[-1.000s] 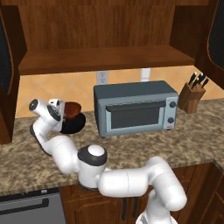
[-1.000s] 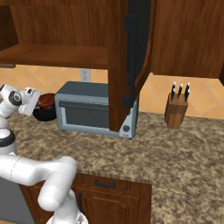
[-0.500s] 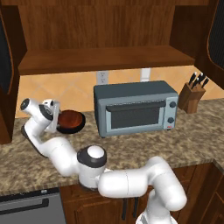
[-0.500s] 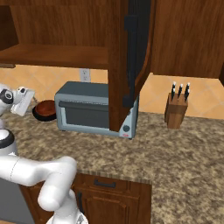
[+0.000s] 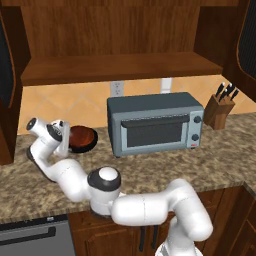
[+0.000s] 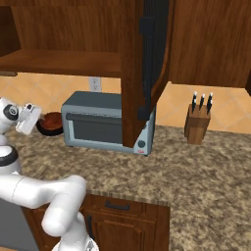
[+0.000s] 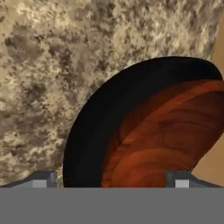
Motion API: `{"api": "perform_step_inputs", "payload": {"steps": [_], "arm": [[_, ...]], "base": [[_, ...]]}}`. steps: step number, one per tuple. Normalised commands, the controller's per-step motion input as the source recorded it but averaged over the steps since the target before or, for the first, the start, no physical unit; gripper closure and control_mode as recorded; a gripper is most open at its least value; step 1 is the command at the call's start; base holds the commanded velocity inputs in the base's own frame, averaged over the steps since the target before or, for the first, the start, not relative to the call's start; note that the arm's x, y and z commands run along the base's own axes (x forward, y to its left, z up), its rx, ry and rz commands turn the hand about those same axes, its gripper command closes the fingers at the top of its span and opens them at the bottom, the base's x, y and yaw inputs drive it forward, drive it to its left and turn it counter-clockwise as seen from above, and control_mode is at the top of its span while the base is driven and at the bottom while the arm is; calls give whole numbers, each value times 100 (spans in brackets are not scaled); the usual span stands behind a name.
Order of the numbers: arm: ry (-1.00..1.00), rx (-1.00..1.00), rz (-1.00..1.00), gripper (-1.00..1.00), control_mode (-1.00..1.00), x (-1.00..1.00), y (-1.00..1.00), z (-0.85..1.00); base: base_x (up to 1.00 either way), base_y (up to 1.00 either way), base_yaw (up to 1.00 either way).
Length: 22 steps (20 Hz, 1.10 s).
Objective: Pick up the bowls on the counter and stack them on top of one another in the open cabinet. Place the smaller bowl on top of the larger bowl.
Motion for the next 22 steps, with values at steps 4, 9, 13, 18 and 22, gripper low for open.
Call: {"api": "perform_step_inputs", "payload": {"steps": [4,9,13,18,22], "arm": [[22,-9,1,-100,-100,21,0,-40],[15,-5,1,100,-100,33,0,-24],[17,-11,4,100,-100,9,-4,-40],[0,0,2,100,-100,-14,0,0],[-5,0,0,100,-100,-92,0,35]], "base": [[0,0,0],[0,0,0],[0,0,0],[0,0,0],[0,0,0]]}}
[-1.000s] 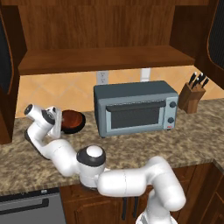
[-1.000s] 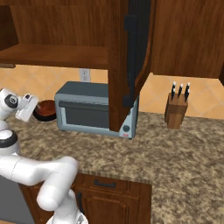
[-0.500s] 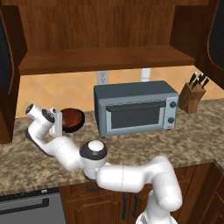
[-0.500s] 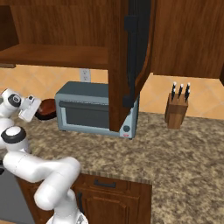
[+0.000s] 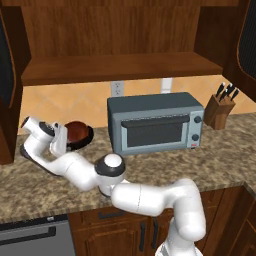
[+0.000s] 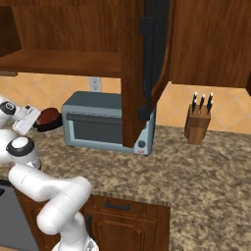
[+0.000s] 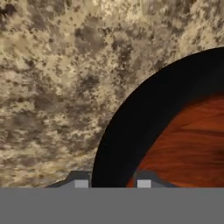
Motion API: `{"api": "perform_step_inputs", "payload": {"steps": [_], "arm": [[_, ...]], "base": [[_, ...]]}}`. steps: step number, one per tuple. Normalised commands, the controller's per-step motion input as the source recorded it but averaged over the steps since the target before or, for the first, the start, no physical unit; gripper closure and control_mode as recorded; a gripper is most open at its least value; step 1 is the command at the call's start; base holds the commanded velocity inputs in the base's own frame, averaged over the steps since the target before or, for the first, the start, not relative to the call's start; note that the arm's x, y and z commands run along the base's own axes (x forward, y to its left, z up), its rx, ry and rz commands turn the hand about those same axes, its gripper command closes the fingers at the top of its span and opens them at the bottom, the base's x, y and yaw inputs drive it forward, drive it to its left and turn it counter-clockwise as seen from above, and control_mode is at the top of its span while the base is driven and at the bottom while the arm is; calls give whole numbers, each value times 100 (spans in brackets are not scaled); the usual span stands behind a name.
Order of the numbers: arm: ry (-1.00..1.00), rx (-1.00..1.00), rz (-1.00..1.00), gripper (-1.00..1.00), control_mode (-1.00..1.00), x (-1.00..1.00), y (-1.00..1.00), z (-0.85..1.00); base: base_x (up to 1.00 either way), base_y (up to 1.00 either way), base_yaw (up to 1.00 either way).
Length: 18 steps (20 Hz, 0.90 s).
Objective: Pick up the bowls on the counter and stack them on top of one another in the open cabinet. Place the smaller bowl on top of the larger bowl.
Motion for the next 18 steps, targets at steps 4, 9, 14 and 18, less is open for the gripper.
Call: {"api": "perform_step_inputs", "payload": {"steps": [4,9,14,18], "arm": [[-21,1,0,100,-100,-100,-13,88],[-34,0,0,100,-100,-92,-7,75],[-48,0,0,100,-100,-87,-10,87],[-42,0,0,100,-100,-72,-59,99]], "base": [[0,0,0],[0,0,0],[0,0,0],[0,0,0]]}}
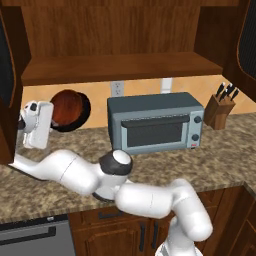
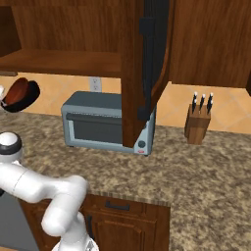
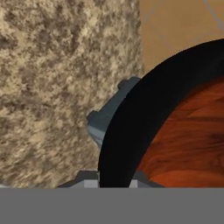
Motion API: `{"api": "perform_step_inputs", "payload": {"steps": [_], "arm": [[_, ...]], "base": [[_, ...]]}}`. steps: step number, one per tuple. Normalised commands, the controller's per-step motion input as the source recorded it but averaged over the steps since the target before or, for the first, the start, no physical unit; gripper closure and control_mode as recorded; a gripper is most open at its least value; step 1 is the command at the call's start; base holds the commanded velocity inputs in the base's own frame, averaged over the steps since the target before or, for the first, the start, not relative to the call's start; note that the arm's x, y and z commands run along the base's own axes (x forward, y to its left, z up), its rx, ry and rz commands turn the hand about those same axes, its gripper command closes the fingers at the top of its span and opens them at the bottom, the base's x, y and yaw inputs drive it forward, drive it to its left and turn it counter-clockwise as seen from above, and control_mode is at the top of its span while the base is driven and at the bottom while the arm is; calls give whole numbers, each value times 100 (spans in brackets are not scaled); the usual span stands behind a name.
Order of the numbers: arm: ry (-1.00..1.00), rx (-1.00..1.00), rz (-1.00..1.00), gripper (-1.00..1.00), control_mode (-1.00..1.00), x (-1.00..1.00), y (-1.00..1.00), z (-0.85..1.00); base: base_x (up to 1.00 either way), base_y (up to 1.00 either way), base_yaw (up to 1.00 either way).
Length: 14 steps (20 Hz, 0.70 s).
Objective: Pick up the bowls on the counter and stack them on top of one another in the open cabinet. Place the smaller bowl on top of the larger bowl.
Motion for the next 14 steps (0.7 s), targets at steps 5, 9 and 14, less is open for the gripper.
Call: {"api": "perform_step_inputs", "payload": {"steps": [5,9,14], "arm": [[-16,2,0,100,-100,-12,-100,30],[2,-9,5,100,-100,0,-100,-83],[1,-23,10,100,-100,-16,-93,-77]], "base": [[0,0,0],[0,0,0],[0,0,0]]}}
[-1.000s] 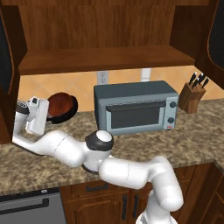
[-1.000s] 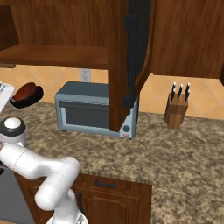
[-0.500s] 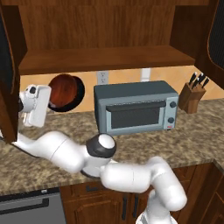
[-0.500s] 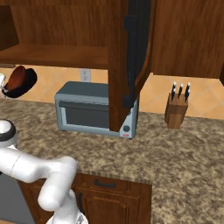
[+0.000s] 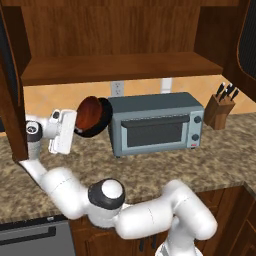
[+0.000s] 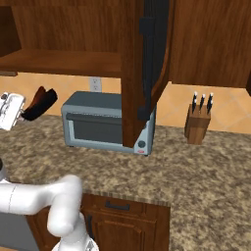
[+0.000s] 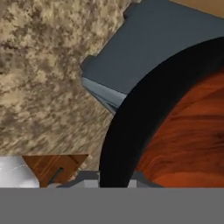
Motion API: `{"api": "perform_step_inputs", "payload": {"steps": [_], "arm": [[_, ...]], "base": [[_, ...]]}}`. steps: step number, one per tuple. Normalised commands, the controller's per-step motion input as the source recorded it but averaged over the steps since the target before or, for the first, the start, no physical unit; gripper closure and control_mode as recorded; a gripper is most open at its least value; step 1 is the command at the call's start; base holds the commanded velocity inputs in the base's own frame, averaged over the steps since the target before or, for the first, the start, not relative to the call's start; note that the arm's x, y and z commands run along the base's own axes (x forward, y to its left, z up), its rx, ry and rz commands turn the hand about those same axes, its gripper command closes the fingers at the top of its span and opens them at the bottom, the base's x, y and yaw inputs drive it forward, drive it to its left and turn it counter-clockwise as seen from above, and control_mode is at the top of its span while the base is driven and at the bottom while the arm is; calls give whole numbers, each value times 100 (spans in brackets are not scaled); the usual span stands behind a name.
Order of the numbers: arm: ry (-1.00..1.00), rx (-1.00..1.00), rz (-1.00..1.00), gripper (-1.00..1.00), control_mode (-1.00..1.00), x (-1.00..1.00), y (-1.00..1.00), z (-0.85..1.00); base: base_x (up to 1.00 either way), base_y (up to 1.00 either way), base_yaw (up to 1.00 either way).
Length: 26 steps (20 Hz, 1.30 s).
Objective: Pick up the bowls on the counter and stack them on top of one another in the open cabinet. Place the smaller bowl on top of the larger bowl.
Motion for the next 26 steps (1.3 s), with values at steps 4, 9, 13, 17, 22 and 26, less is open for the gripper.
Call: {"api": "perform_step_inputs", "payload": {"steps": [4,9,13,17,22,26], "arm": [[-24,-1,11,100,-100,-69,-100,27],[-28,3,2,100,-100,-100,-100,89],[-23,14,0,100,-100,-60,-100,100],[-21,17,0,100,-100,-33,-86,100],[-18,17,6,100,-100,13,-38,100],[-16,9,30,100,-100,24,0,100]], "base": [[0,0,0],[0,0,0],[0,0,0],[0,0,0],[0,0,0],[0,0,0]]}}
